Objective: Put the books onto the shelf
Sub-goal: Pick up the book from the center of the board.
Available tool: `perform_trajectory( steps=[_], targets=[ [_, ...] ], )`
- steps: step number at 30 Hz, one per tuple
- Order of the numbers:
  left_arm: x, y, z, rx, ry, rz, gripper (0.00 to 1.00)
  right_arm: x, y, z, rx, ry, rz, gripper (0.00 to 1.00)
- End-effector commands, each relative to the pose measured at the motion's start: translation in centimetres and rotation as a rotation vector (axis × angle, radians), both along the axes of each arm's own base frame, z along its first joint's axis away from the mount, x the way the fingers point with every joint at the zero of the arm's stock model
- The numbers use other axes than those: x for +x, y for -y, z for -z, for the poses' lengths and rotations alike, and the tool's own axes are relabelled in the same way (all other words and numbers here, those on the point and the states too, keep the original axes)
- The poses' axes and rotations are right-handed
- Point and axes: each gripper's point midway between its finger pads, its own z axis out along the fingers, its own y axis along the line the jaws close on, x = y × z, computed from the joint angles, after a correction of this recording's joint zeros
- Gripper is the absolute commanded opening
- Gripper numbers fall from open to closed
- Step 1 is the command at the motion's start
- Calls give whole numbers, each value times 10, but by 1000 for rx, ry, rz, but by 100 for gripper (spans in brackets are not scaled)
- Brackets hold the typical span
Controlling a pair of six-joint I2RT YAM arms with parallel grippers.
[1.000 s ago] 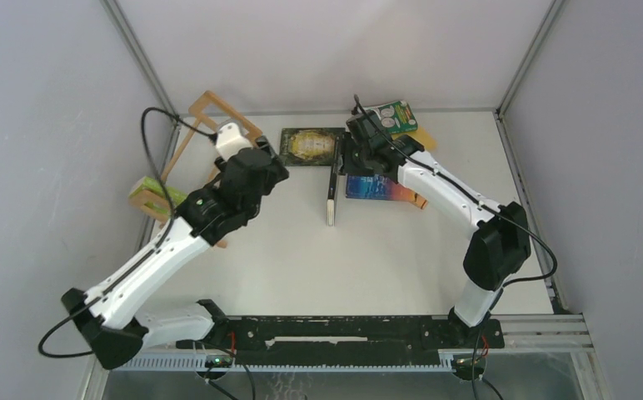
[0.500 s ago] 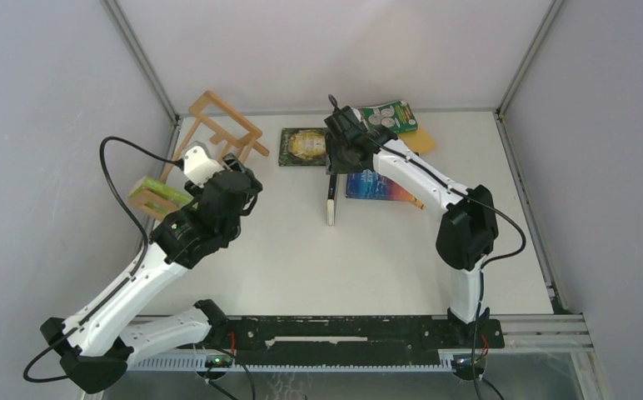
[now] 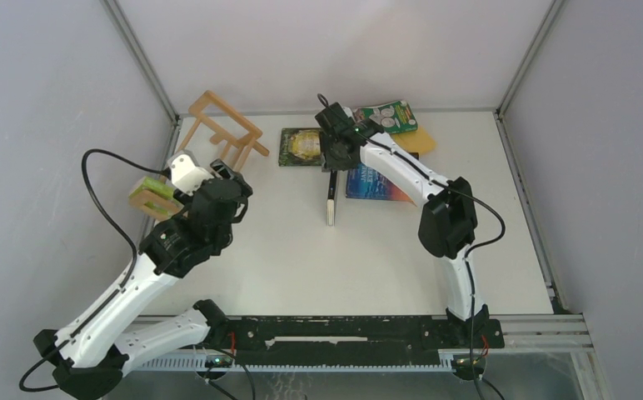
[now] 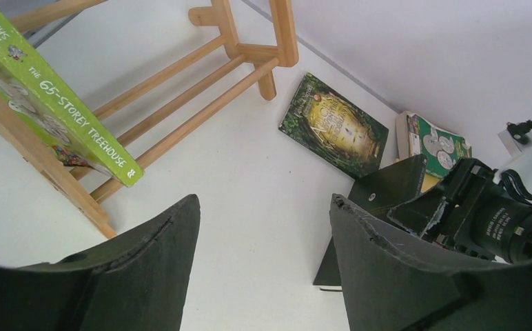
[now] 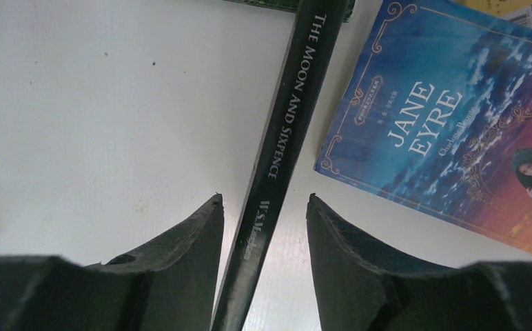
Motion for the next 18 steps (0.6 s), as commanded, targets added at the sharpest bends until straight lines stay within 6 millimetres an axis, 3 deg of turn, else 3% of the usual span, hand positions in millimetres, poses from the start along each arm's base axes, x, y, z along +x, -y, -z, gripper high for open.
perform_trajectory(
  steps=[1,11,18],
  targets=[
    [-4,-8,1,-8,20,-35,74,16,3,-9,-27,30,5,55],
    [-7,-13,2,-5,25,-37,74,33,9,6,-74,-13,22,53],
    [-7,-13,4,2,21,-41,73,33,13,23,-84,-59,18,43]
  ],
)
